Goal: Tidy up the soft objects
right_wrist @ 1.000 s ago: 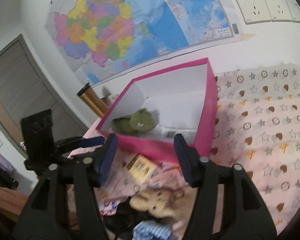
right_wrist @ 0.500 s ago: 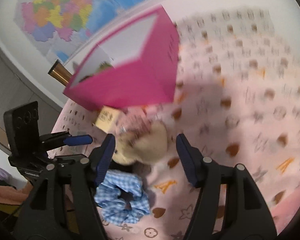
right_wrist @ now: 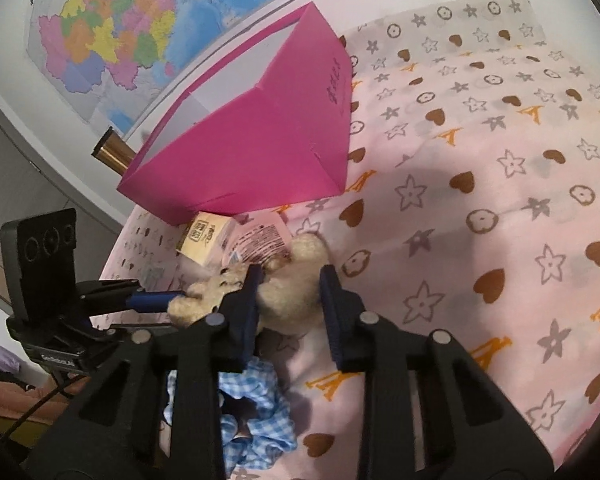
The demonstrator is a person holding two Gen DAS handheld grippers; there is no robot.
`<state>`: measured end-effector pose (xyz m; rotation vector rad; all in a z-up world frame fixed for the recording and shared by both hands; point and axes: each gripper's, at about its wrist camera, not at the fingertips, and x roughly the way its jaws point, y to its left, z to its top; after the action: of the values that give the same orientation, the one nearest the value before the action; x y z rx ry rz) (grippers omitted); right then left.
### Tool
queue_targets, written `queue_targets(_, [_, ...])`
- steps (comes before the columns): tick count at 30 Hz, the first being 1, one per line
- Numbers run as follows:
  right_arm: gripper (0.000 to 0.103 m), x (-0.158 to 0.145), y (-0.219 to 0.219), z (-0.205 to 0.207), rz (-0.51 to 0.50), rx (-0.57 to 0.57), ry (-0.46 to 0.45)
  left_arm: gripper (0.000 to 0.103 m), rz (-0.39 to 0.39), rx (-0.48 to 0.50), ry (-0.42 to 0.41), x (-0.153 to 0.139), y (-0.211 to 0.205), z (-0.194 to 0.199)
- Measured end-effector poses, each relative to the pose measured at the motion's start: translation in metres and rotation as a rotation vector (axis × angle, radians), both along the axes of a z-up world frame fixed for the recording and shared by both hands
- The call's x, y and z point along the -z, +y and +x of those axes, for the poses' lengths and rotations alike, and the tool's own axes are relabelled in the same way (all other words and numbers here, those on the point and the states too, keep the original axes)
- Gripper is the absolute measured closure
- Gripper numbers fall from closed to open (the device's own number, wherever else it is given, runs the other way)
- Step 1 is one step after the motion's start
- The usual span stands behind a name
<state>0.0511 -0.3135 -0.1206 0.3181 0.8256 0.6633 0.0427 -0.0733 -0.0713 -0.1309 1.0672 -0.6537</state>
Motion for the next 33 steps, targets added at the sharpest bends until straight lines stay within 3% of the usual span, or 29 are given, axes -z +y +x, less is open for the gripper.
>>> queue_targets(9, [0.076, -0.014, 0.004, -0.010, 0.026, 0.011, -0.053, 0.065, -0.037, -0.016, 0.065, 0.015, -0.009, 0.007])
queue_targets(15, [0.076, -0.030, 0.004, -0.015, 0.064, -0.007, -0.085, 0.067, -0.057, -0.046, -0.009, -0.009, 0.000, 0.002])
queue_targets(22, [0.076, -0.079, 0.010, -0.013, 0.085, -0.043, -0.203, 0.067, -0.062, -0.068, -0.135, -0.060, 0.009, 0.006])
queue_targets(27, [0.076, -0.109, 0.019, 0.008, 0.090, -0.053, -0.268, 0.067, -0.019, -0.097, -0.207, -0.089, 0.015, 0.028])
queue_targets(33, [0.076, -0.124, 0.038, 0.054, 0.069, -0.061, -0.281, 0.067, 0.033, -0.132, -0.202, -0.095, 0.018, 0.076])
